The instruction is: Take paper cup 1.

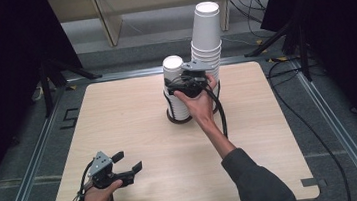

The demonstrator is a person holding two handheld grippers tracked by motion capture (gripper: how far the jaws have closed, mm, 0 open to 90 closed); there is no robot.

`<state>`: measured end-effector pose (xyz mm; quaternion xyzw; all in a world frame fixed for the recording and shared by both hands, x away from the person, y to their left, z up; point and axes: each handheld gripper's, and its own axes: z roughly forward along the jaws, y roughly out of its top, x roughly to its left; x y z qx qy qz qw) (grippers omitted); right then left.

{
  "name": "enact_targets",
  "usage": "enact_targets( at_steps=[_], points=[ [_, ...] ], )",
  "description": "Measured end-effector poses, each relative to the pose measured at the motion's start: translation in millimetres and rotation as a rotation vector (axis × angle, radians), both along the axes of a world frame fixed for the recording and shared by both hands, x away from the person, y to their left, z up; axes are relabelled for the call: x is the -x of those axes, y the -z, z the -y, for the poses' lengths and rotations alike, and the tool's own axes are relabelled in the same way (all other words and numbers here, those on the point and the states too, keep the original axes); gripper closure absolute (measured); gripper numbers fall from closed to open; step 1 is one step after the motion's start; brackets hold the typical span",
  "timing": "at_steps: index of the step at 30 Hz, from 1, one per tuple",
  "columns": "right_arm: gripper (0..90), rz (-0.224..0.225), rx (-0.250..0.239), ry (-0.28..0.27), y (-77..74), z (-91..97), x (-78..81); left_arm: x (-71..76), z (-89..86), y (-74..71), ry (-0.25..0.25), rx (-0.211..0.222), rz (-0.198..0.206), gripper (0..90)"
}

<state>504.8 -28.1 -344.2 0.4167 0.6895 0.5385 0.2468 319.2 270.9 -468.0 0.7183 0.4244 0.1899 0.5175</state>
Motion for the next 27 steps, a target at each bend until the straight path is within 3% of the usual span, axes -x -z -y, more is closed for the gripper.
enact_targets(
  at_steps=[5, 6, 14, 27],
  points=[
    [17.0, 0.005, 0.012, 0.038, 0.7, -4.4, -2.7, -0.4, 0.6, 0.6, 0.008, 0.012, 0.007, 14.6],
    [16.7, -0.013, 0.008, 0.045, 0.5, -5.2, -2.2, -0.4, 0.6, 0.6, 0.008, 0.012, 0.007, 14.6],
    [16.1, -0.031, 0.011, 0.088, 6.4, -11.5, -7.6, 0.4, 0.1, -0.4, 0.005, 0.000, 0.002, 14.6],
    [17.3, -0.042, 0.018, 0.118, 6.9, -17.6, -12.4, 0.8, 0.3, -0.9, 0.006, -0.004, 0.000, 14.6]
  ],
)
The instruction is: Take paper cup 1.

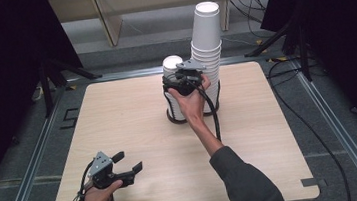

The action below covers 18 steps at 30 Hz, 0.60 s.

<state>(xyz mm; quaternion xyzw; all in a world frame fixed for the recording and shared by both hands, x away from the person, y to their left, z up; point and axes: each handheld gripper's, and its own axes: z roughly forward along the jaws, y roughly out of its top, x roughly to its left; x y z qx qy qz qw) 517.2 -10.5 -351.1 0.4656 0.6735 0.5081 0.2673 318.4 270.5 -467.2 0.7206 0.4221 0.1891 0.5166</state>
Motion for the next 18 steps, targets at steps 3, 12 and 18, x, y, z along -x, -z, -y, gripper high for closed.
enact_targets(
  at_steps=[3, 12, 18],
  points=[
    [18.2, 0.007, 0.017, -0.002, -1.7, -0.6, 0.2, 0.0, -0.1, 0.0, 0.000, 0.000, 0.000, 14.6],
    [19.9, 0.027, 0.033, 0.011, -6.5, -1.4, 3.0, 0.0, 0.0, -0.1, 0.001, 0.001, 0.000, 14.6],
    [20.6, 0.036, 0.031, 0.015, -8.6, -2.1, 3.9, 0.0, 0.2, -0.2, 0.000, 0.004, 0.000, 14.6]
  ],
)
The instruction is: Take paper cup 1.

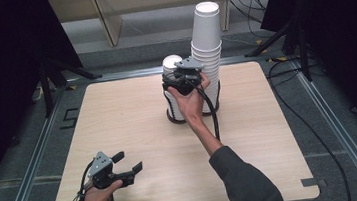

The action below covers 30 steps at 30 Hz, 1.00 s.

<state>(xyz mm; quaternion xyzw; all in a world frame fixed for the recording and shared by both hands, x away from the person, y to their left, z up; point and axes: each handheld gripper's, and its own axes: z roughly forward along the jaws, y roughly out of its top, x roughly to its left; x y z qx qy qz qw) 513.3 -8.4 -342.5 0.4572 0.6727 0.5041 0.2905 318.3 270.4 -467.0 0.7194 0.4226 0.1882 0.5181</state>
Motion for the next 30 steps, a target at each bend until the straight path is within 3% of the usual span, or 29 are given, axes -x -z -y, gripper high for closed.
enact_targets(
  at_steps=[7, 18, 24, 25, 26, 30],
  points=[
    [22.3, 0.029, -0.003, 0.003, -13.2, 0.0, 4.1, -0.8, 0.9, 1.2, 0.008, 0.024, 0.009, 14.6],
    [22.3, 0.059, -0.040, -0.006, -30.6, 1.5, 9.6, -0.8, 0.6, 1.1, 0.011, 0.020, 0.009, 14.6],
    [22.3, 0.102, -0.050, -0.029, -46.3, 6.2, 13.9, -0.7, 0.5, 1.1, 0.014, 0.017, 0.010, 14.6],
    [22.3, 0.094, -0.070, -0.030, -49.5, 6.4, 15.7, -0.8, 0.6, 1.2, 0.014, 0.020, 0.011, 14.6],
    [22.3, 0.119, -0.072, -0.040, -56.1, 8.8, 17.4, -0.8, 0.4, 1.1, 0.013, 0.017, 0.008, 14.6],
    [22.3, 0.139, -0.098, -0.055, -67.6, 11.9, 22.1, -0.8, 0.6, 1.3, 0.015, 0.018, 0.011, 14.6]
  ],
)
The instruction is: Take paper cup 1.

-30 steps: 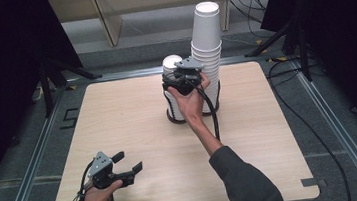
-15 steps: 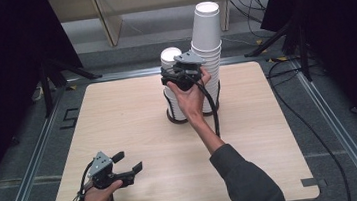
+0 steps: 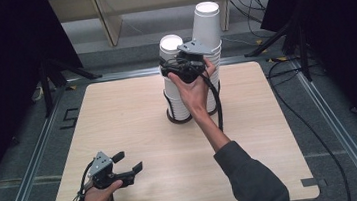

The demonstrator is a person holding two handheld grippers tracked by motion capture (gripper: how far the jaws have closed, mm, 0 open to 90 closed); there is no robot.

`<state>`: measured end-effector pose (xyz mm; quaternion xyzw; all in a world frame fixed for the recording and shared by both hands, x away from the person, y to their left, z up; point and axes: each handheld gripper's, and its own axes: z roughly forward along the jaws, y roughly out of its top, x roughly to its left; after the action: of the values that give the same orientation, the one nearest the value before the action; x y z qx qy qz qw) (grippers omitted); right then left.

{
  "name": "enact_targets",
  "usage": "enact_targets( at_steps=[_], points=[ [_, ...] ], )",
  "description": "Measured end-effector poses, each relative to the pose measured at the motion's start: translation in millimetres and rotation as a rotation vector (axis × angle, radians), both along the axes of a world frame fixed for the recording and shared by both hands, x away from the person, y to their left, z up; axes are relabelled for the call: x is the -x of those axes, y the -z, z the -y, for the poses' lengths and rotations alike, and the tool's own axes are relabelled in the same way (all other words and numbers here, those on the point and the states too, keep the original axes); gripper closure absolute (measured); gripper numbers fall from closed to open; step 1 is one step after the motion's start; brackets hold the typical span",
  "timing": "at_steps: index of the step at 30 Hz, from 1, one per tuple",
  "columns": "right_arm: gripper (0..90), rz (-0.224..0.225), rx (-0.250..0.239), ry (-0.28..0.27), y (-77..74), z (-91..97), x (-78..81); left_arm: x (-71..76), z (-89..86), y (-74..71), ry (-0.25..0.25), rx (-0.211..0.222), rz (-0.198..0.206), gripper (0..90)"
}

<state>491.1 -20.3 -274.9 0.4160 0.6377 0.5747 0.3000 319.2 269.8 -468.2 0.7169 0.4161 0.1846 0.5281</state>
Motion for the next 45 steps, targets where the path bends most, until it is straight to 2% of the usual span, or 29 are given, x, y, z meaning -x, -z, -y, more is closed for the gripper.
enact_targets(
  at_steps=[4, 6, 7, 9, 11, 12, 15, 16, 17, 19, 21, 23, 24, 25, 27, 28, 29, 33, 34, 35, 36, 37, 38, 39, 41, 42, 43, 44, 45],
  points=[
    [22.3, 0.031, -0.017, -0.019, -17.3, 1.9, 8.9, -0.1, 0.0, 0.0, -0.001, 0.001, 0.000, 14.6],
    [22.3, 0.058, -0.011, -0.037, -24.7, 2.4, 12.2, 1.0, -0.5, -1.4, -0.011, -0.022, -0.011, 14.6],
    [22.3, 0.062, -0.013, -0.043, -28.0, 2.3, 14.4, 0.2, 0.1, -0.2, -0.004, -0.002, -0.001, 14.6],
    [22.3, 0.069, -0.012, -0.053, -32.8, 1.4, 18.2, 0.2, 0.0, -0.2, -0.001, -0.002, -0.001, 14.6],
    [22.3, 0.075, -0.019, -0.075, -35.5, 1.6, 21.0, 0.0, -0.1, 0.0, -0.001, 0.001, 0.000, 14.6],
    [22.3, 0.058, -0.026, -0.078, -36.7, 1.1, 23.9, 0.0, -0.2, 0.0, 0.000, 0.001, 0.000, 14.6],
    [22.3, 0.070, -0.022, -0.114, -39.4, 1.8, 31.4, 0.3, 0.7, -0.1, -0.009, 0.002, -0.003, 14.6],
    [22.3, 0.087, -0.013, -0.124, -39.8, 2.3, 32.8, 0.1, 0.3, -0.1, -0.006, -0.002, -0.003, 14.6],
    [22.3, 0.066, -0.022, -0.136, -40.0, 2.0, 36.8, -0.1, -0.5, -0.1, 0.000, -0.011, -0.003, 14.6],
    [22.3, 0.072, -0.032, -0.154, -39.5, 1.8, 39.3, -0.3, -0.2, 0.0, -0.006, -0.009, -0.003, 14.6],
    [22.3, 0.058, -0.029, -0.181, -37.9, 1.4, 47.2, -0.6, -0.4, 0.1, -0.008, -0.006, -0.005, 14.6],
    [22.3, 0.071, -0.026, -0.221, -34.2, 1.8, 53.2, -0.4, -1.0, -0.4, -0.016, -0.013, -0.008, 14.6],
    [22.3, 0.062, -0.031, -0.255, -28.4, 1.3, 59.9, -0.9, -2.8, -0.5, -0.015, -0.036, -0.011, 14.6],
    [22.3, 0.062, -0.031, -0.255, -28.4, 1.3, 59.9, -0.7, -1.2, -0.2, -0.021, -0.011, -0.012, 14.6],
    [22.3, 0.054, -0.026, -0.290, -20.6, 1.6, 66.0, -0.9, -1.6, -0.6, -0.025, -0.017, -0.015, 14.6],
    [22.3, 0.030, -0.032, -0.316, -11.1, 0.4, 71.9, -2.2, -0.8, 0.8, -0.017, 0.013, -0.004, 14.6],
    [22.3, 0.030, -0.032, -0.316, -11.1, 0.4, 71.9, -2.4, -0.8, 0.7, -0.018, 0.014, -0.004, 14.6],
    [22.3, 0.015, -0.027, -0.365, 7.9, 0.0, 79.1, -2.7, -0.4, 0.4, -0.016, 0.025, 0.002, 14.6],
    [22.2, 0.003, -0.034, -0.389, 17.1, -1.0, 82.7, -1.8, -0.7, -0.7, -0.019, 0.013, -0.005, 14.6],
    [22.2, 0.003, -0.034, -0.389, 17.1, -1.0, 82.7, -2.0, -0.5, -0.5, -0.014, 0.020, -0.001, 14.6],
    [22.2, -0.015, -0.031, -0.402, 26.0, -1.2, 86.0, -2.4, -0.1, 0.0, -0.006, 0.032, 0.008, 14.6],
    [22.2, -0.015, -0.031, -0.402, 26.0, -1.2, 86.0, -1.4, -0.5, -1.2, -0.011, 0.017, 0.003, 14.6],
    [22.2, -0.025, -0.039, -0.420, 30.6, -1.6, 87.1, -1.8, -0.4, -0.7, -0.002, 0.030, 0.012, 14.6],
    [22.2, -0.035, -0.035, -0.431, 39.6, -1.1, 89.1, -1.7, 0.0, -0.7, 0.000, 0.040, 0.016, 14.6],
    [22.2, -0.037, -0.020, -0.429, 43.8, -0.3, 89.8, -1.3, 0.1, -1.2, 0.005, 0.046, 0.019, 14.6],
    [22.2, -0.060, -0.043, -0.435, 48.7, -1.0, 91.8, -0.7, 0.1, -1.8, 0.003, 0.041, 0.021, 14.6],
    [22.1, -0.069, -0.033, -0.443, 57.6, 1.1, 92.4, 0.1, -0.3, -2.9, 0.002, 0.026, 0.017, 14.5],
    [22.1, -0.069, -0.033, -0.443, 57.6, 1.1, 92.4, 0.5, 0.1, -3.1, 0.001, 0.031, 0.018, 14.5],
    [22.2, -0.085, -0.033, -0.447, 67.0, 3.5, 93.2, 0.3, 0.2, -2.8, 0.006, 0.038, 0.026, 14.6]
  ],
)
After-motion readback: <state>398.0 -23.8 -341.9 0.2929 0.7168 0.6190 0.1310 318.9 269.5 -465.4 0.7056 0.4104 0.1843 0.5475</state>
